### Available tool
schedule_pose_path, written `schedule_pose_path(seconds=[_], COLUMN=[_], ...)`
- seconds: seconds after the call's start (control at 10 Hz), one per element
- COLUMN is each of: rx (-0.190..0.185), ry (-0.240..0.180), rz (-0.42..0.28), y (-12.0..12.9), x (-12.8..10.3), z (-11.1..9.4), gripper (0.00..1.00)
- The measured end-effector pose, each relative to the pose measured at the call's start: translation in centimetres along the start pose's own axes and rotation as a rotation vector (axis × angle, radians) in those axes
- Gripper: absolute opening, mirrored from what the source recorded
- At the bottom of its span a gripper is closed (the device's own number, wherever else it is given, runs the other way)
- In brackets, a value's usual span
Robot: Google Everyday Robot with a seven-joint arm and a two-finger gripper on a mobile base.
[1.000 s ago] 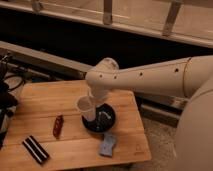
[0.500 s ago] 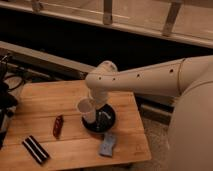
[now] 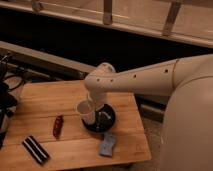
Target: Place the ceramic cup in the ceramic bowl
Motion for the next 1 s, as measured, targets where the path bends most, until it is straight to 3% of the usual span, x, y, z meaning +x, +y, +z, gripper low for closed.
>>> schedule_pose_path(seconds=[1.0], rx=[0.008], ry=[0.018], rz=[-0.003], y=[0.4], x=[0.4], z=[2.0], gripper=[0.0])
